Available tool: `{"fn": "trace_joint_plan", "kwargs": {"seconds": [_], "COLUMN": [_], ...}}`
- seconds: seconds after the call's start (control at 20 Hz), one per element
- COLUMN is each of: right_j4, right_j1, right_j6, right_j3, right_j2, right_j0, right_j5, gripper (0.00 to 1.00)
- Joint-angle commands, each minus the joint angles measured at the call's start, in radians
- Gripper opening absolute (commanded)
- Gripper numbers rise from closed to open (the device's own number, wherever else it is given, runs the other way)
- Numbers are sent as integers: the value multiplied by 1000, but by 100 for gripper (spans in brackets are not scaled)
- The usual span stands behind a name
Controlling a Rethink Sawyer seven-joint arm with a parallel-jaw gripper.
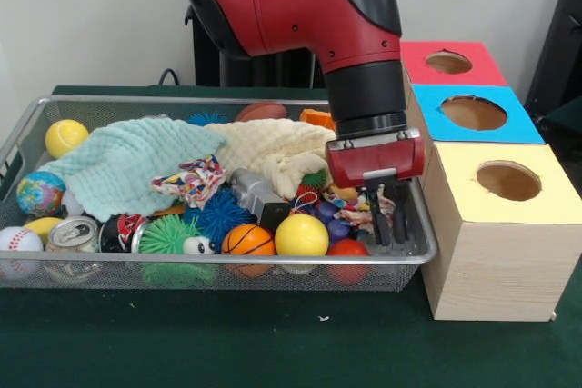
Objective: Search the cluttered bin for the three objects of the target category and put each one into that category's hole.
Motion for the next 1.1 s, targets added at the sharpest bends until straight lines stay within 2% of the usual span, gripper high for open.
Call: {"fn": "trace_joint_plan", "kwargs": {"seconds": [0.05,0.35,0.7,0.75,1.1], "right_j4": [36,40,38,37,18], "right_j1": [0,-24,-30,-27,-28], "right_j6": [158,152,172,191,155], "right_j3": [-7,-22,-24,-17,-40], "right_j2": [-90,-133,-156,-143,-170], "right_j0": [113,155,169,157,181], "right_j5": [-2,27,23,17,26], "gripper": [0,0,0,100,100]}}
